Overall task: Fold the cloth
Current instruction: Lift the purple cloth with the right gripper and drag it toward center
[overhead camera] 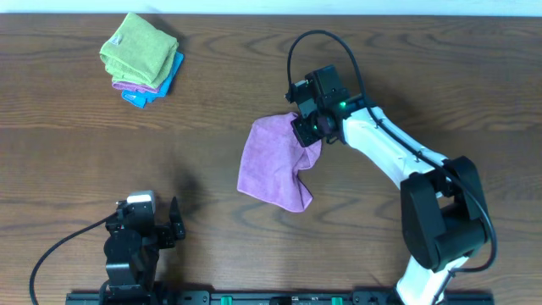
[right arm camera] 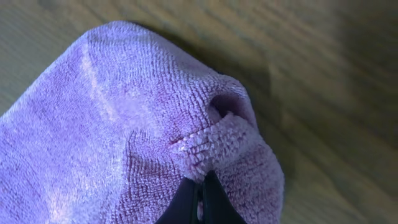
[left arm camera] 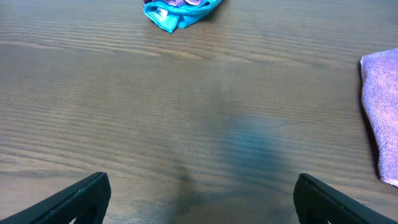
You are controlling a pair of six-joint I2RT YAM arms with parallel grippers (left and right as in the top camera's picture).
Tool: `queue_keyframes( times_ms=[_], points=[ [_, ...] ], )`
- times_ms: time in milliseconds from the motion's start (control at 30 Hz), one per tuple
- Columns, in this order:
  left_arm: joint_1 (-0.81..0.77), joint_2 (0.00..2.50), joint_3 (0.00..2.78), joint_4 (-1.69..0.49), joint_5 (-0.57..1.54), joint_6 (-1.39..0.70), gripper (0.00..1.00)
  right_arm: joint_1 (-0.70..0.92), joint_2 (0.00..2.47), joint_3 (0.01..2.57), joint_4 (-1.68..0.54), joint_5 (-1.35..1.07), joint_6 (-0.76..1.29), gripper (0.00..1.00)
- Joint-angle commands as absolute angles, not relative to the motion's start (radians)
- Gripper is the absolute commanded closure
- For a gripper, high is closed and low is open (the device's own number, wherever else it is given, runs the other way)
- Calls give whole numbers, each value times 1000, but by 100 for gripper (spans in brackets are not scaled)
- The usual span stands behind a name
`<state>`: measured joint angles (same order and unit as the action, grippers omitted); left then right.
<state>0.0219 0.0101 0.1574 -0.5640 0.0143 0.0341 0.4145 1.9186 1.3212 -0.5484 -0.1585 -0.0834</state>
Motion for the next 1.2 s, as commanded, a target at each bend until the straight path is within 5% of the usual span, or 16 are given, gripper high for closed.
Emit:
queue_keyframes(
  times_ms=[0,367,667,900,1167],
  points=[
    [16,4,148,-564,-7,46,5,413,1866,1366,-541,-94,-83,99],
    [16,4,148,-564,-7,46,5,411,1845,1374,-541,110,-83,98],
    [16,4,148,-564,-7,46,5,409,1845,1374,-541,116,-83,85],
    [16,4,148,-564,-7,46,5,409,1845,1374,-540,117,-83,99],
    [16,4,148,-564,-8,46,5,405,1806,1374,-474,282,-56,99]
  ],
)
